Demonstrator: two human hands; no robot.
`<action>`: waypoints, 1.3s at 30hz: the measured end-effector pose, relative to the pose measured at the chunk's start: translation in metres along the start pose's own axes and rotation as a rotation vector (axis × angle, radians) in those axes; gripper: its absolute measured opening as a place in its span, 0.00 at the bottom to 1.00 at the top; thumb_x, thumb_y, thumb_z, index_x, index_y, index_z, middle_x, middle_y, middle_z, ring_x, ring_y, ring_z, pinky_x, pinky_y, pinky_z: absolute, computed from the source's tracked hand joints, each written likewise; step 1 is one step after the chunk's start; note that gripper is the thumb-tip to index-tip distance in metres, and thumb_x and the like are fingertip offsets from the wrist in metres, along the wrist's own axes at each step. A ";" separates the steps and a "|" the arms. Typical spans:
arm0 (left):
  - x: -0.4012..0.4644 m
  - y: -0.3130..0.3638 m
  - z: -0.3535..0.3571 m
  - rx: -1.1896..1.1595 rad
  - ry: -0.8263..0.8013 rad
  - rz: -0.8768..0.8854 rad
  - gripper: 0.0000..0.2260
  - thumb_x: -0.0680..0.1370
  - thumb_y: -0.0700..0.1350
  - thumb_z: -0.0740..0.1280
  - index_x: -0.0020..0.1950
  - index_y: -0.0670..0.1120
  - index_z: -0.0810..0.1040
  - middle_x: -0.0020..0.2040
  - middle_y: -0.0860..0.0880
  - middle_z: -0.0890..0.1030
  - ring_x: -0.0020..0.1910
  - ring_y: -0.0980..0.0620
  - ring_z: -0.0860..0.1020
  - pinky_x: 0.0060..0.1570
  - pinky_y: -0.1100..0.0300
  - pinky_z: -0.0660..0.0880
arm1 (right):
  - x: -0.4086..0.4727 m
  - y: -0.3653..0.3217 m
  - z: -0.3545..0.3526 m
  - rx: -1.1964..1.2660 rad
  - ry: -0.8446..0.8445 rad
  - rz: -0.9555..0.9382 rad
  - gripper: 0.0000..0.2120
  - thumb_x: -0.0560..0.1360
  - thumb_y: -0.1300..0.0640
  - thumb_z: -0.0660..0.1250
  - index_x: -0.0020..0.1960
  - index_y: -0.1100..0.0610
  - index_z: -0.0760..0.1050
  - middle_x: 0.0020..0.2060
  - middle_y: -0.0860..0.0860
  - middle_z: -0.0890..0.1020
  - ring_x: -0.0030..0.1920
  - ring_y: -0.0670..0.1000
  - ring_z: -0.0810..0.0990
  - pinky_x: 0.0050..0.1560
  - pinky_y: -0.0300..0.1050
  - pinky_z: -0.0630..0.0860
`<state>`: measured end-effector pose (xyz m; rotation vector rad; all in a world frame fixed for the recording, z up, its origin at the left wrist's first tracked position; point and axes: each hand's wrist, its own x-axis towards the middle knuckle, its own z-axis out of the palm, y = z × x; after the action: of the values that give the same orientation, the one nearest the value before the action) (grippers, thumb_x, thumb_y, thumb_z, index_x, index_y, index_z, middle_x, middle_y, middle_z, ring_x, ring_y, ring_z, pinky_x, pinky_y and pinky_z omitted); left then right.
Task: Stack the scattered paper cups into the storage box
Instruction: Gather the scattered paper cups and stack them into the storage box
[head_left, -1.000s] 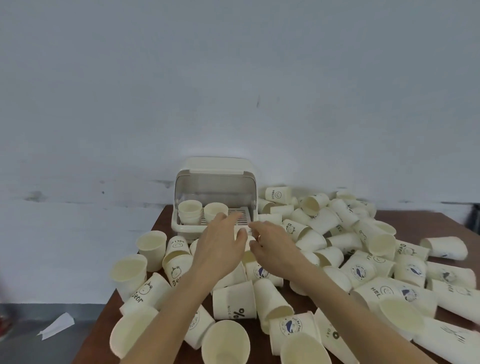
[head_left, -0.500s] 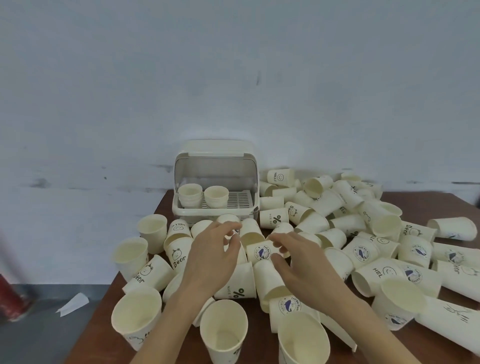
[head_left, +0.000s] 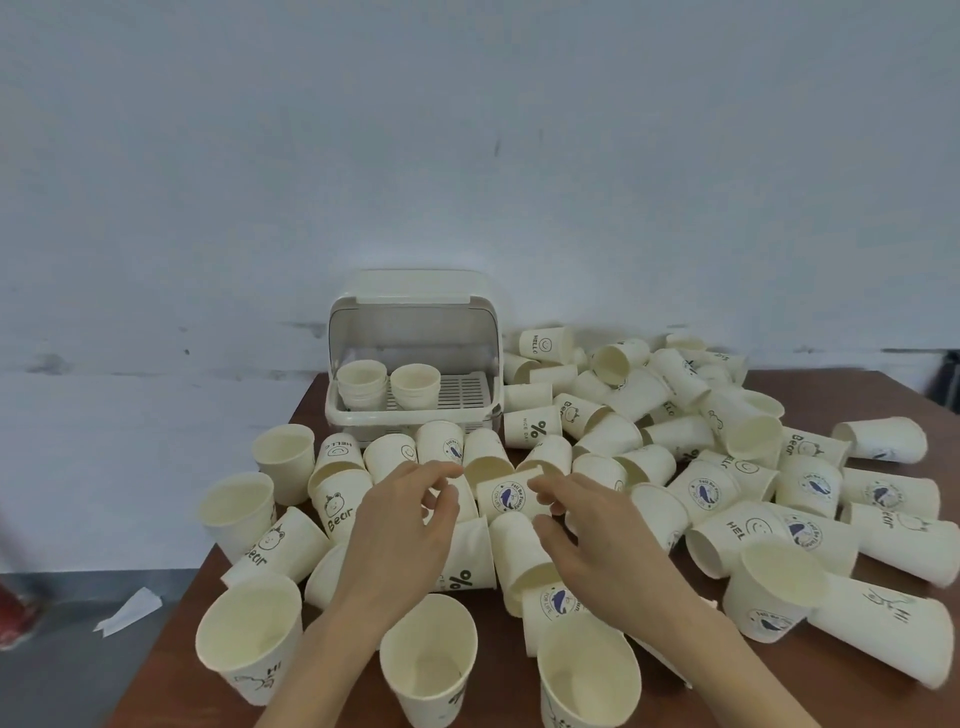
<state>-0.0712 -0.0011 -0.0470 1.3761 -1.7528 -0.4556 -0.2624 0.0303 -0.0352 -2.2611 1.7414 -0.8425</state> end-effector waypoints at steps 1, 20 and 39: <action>0.001 0.001 0.002 0.001 -0.002 0.013 0.10 0.79 0.45 0.64 0.57 0.56 0.80 0.45 0.60 0.78 0.44 0.63 0.76 0.47 0.63 0.75 | 0.000 0.001 -0.001 0.001 -0.003 0.007 0.17 0.79 0.53 0.60 0.68 0.49 0.70 0.56 0.43 0.76 0.55 0.43 0.74 0.57 0.41 0.71; 0.055 0.034 0.054 0.185 -0.331 0.165 0.14 0.80 0.47 0.59 0.65 0.54 0.76 0.49 0.54 0.77 0.49 0.54 0.75 0.54 0.54 0.74 | 0.032 0.075 -0.032 -0.566 -0.024 0.432 0.06 0.76 0.54 0.57 0.46 0.56 0.71 0.46 0.53 0.80 0.51 0.55 0.77 0.50 0.49 0.66; 0.093 0.062 0.126 0.393 -0.539 0.203 0.17 0.79 0.44 0.59 0.68 0.49 0.72 0.64 0.47 0.75 0.61 0.46 0.73 0.54 0.54 0.70 | 0.048 0.105 -0.035 -0.453 -0.387 0.528 0.11 0.75 0.54 0.60 0.36 0.53 0.62 0.37 0.47 0.69 0.47 0.53 0.71 0.61 0.54 0.64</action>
<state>-0.2129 -0.0920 -0.0402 1.3994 -2.5031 -0.4070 -0.3606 -0.0394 -0.0384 -1.8408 2.3134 0.0962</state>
